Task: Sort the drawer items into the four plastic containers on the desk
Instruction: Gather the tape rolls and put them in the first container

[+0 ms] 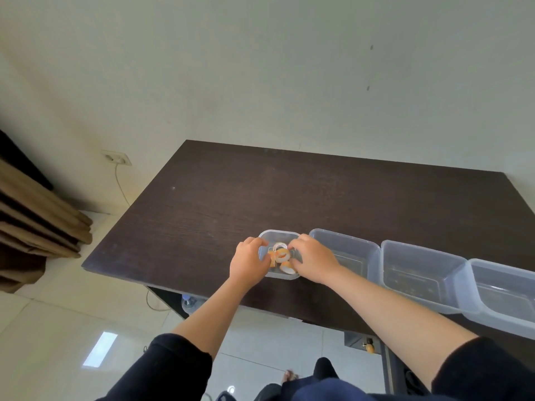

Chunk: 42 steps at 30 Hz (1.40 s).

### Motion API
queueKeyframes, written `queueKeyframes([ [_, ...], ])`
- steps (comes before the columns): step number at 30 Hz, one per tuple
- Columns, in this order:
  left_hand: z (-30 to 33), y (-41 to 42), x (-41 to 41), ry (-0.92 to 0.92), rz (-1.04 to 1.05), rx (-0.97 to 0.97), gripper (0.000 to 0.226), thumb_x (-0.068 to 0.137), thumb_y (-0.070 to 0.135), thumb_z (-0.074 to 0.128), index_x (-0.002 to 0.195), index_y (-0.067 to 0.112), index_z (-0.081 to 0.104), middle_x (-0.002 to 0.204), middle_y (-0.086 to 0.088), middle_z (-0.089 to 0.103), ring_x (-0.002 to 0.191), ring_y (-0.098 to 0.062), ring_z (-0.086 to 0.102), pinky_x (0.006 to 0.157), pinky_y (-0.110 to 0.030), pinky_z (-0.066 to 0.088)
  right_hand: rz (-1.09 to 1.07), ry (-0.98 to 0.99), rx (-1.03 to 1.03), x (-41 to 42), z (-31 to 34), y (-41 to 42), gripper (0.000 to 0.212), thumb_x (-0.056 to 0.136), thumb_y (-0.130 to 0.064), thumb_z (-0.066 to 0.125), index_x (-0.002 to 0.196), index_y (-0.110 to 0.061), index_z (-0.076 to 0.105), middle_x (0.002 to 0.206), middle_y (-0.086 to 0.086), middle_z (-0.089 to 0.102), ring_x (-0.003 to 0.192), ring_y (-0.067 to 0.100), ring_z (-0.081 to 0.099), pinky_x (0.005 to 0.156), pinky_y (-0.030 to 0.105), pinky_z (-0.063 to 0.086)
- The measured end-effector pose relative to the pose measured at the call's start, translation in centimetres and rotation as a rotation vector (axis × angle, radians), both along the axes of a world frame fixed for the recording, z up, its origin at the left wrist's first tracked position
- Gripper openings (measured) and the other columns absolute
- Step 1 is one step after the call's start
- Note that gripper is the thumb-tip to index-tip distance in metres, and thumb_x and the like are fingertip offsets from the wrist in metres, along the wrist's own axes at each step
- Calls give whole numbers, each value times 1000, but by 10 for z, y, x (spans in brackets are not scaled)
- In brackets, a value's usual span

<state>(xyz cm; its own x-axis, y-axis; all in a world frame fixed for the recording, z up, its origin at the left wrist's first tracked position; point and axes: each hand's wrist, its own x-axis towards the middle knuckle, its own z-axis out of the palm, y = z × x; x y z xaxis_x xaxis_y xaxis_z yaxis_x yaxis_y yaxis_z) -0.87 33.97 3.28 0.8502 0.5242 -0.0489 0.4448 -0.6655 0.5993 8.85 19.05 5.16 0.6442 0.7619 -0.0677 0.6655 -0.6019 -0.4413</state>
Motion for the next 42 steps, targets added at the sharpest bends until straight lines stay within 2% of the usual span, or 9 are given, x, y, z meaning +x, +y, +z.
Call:
queueKeyframes([
  [6, 2, -25, -44, -104, 42, -24, 30, 88, 19, 58, 118, 17, 59, 121, 1, 55, 106, -18, 52, 75, -28, 45, -71, -120, 161, -32, -1, -24, 20, 88, -17, 55, 105, -11, 64, 105, 7, 56, 93, 26, 57, 74, 37, 50],
  [9, -2, -47, -76, -126, 57, -45, 31, 87, 19, 58, 118, 17, 59, 120, 2, 55, 106, -17, 53, 78, -28, 46, -80, -162, 208, -61, -6, -41, 18, 86, -13, 55, 100, -9, 65, 98, 7, 56, 87, 27, 58, 69, 38, 49],
  [11, -5, -66, -101, -117, 61, -56, 32, 87, 19, 58, 119, 17, 58, 122, 2, 54, 109, -17, 53, 82, -27, 46, -90, -144, 218, -88, -12, -57, 21, 86, -13, 56, 104, -9, 65, 101, 8, 57, 92, 27, 57, 74, 38, 50],
  [16, -25, -129, -166, -56, 46, -121, 34, 87, 17, 57, 121, 13, 57, 124, -2, 55, 115, -21, 52, 93, -29, 44, -19, -50, 86, -166, -34, -119, 24, 87, -11, 52, 109, -7, 62, 106, 9, 56, 104, 28, 52, 76, 36, 47],
  [22, -38, -214, -207, 53, -34, -229, 31, 92, 22, 55, 122, 18, 55, 124, 1, 55, 110, -15, 55, 90, -25, 46, 8, 2, -125, -212, -53, -212, 28, 92, -18, 47, 118, -12, 57, 118, 5, 55, 115, 24, 48, 87, 34, 43],
  [25, -41, -247, -205, 89, -87, -266, 30, 93, 23, 54, 123, 19, 53, 124, 2, 56, 109, -14, 55, 90, -28, 50, -79, 48, -171, -214, -61, -257, 28, 92, -17, 47, 117, -13, 58, 120, 4, 55, 116, 24, 50, 88, 34, 45],
  [29, -43, -282, -184, 112, -142, -294, 30, 94, 22, 53, 124, 19, 53, 125, 2, 55, 109, -14, 55, 90, -26, 50, -195, 68, -191, -201, -65, -306, 21, 90, -15, 48, 108, -13, 59, 108, 3, 56, 102, 24, 55, 72, 31, 43],
  [35, -48, -332, -129, 149, -236, -339, 30, 93, 19, 54, 122, 15, 55, 122, 0, 55, 110, -16, 57, 87, -24, 48, -371, 199, -220, -169, -81, -372, 18, 88, -15, 52, 104, -14, 60, 110, 2, 59, 93, 22, 58, 72, 32, 49],
  [42, -79, -386, -51, 218, -292, -307, 35, 89, 23, 60, 123, 14, 56, 125, -5, 52, 114, -21, 53, 98, -33, 47, -522, 391, -308, -144, -110, -436, 23, 88, -15, 59, 110, -18, 62, 113, 5, 62, 97, 23, 60, 72, 26, 45],
])
